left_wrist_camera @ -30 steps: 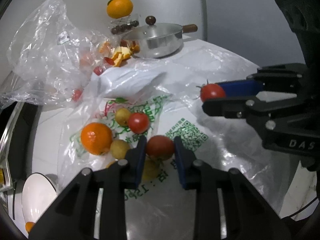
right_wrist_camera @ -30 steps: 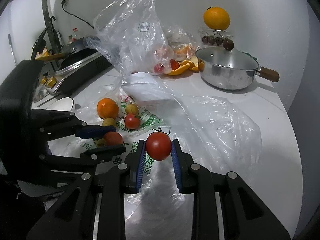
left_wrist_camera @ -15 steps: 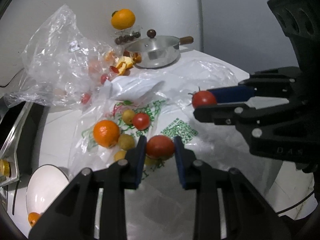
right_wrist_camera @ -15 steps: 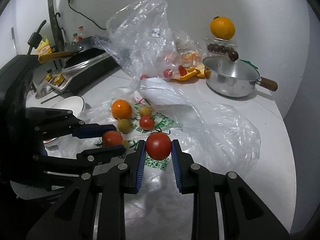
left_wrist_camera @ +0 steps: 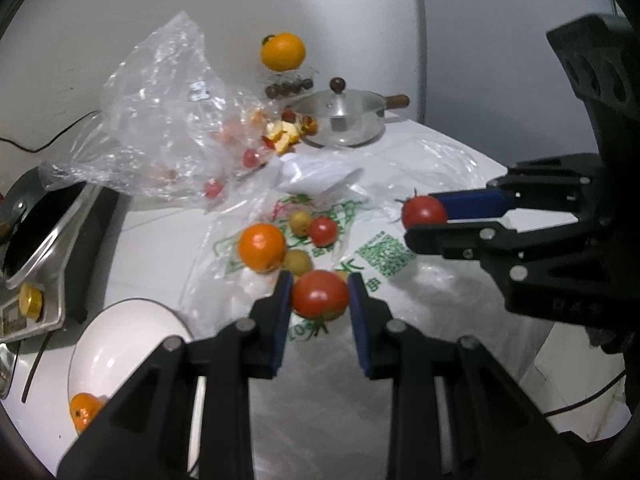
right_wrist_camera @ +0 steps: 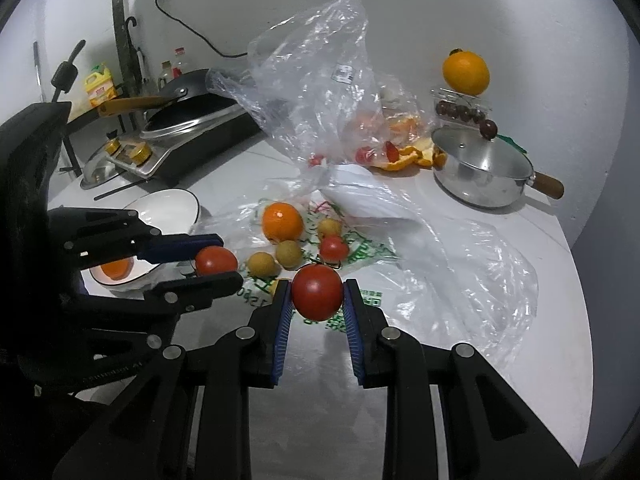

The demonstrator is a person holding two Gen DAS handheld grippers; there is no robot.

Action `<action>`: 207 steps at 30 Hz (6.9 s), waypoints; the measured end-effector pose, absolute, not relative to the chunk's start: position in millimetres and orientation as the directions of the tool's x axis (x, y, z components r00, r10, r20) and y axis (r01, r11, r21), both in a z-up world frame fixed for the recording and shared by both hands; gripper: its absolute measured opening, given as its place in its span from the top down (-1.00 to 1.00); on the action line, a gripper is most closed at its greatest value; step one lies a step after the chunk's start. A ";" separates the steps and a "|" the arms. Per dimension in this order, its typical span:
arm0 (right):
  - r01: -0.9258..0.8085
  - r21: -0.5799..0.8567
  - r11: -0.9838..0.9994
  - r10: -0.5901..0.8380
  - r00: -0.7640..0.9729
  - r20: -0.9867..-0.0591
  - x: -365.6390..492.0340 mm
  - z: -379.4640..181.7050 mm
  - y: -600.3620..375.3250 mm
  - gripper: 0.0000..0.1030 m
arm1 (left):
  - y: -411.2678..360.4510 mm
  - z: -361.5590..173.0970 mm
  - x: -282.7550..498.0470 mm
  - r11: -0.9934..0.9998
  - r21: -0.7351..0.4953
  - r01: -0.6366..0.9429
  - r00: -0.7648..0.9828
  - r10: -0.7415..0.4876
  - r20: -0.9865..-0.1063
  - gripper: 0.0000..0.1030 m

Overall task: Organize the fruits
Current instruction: 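Carry both held red tomatoes over the white plate, then lower the tomatoes onto the plate and open both grippers, then move both open grippers from the plate back over the printed bag, then grasp a small yellow fruit with the right gripper while the left gripper grasps another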

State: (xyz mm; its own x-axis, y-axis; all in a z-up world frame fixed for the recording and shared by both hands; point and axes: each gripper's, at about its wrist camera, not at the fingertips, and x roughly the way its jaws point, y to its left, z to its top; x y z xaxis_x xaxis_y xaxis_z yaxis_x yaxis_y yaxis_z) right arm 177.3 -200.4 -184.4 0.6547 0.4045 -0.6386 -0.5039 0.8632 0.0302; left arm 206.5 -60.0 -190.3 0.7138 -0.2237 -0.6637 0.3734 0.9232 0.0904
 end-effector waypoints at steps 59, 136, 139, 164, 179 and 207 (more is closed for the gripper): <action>-0.693 -0.075 0.717 0.446 0.540 -0.714 203.2 -188.2 20.8 0.47 | 150.0 -207.5 201.9 0.998 0.038 0.043 0.821 -0.013 -0.570 0.44; -0.587 0.030 0.809 0.453 0.589 -0.669 197.9 -186.6 -49.3 0.26 | 126.8 -188.2 182.3 0.998 -0.006 -0.066 0.807 0.050 -0.588 -0.66; -0.573 0.032 0.819 0.447 0.602 -0.662 192.9 -185.0 -63.6 0.26 | 115.2 -185.8 180.7 0.999 0.004 -0.054 0.807 0.046 -0.588 -0.66; -0.455 0.014 0.890 0.349 0.663 -0.662 196.9 -193.4 -156.0 0.26 | 26.1 -182.4 191.2 0.993 0.069 0.099 0.794 -0.037 -0.607 -0.66; -0.502 0.052 0.863 0.370 0.560 -0.742 219.8 -241.2 -148.7 0.26 | 11.4 -193.4 206.4 0.989 -0.025 0.148 0.737 -0.127 -0.663 -0.66; -0.425 0.147 0.893 0.410 0.633 -0.657 217.8 -224.4 -241.7 0.44 | -77.4 -213.0 228.8 0.938 0.017 0.347 0.650 -0.227 -0.725 -0.47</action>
